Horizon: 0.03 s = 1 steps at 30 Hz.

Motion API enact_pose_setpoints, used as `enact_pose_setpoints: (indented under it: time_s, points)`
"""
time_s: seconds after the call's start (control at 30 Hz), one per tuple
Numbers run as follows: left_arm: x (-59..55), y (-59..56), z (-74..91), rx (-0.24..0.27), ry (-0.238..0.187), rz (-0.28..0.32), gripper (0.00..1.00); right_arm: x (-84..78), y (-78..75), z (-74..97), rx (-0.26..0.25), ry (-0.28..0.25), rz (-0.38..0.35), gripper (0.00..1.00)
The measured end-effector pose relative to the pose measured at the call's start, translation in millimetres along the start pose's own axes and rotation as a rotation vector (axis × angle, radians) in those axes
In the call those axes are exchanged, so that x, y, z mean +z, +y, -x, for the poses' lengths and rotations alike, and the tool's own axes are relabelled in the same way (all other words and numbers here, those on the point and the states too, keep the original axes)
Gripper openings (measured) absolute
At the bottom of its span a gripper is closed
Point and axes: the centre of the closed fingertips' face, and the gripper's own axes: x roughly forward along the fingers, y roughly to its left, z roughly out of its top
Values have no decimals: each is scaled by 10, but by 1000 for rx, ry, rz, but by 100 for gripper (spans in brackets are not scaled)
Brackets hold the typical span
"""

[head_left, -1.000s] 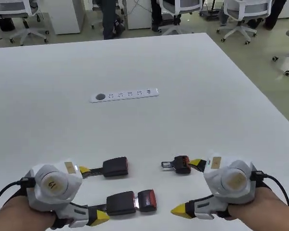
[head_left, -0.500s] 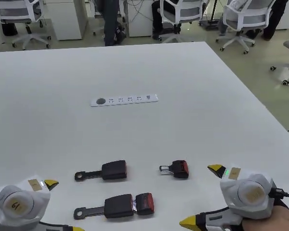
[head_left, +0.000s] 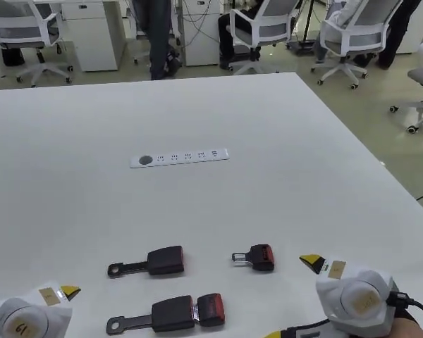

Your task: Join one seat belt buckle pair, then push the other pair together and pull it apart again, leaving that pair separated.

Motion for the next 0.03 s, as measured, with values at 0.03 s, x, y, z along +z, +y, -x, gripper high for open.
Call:
enact_pose_setpoints:
  time_s: [0.03]
  points:
    - [-5,-8,-3,-1,3,-1,100,-7,-1,1,-1,0,-1,100]
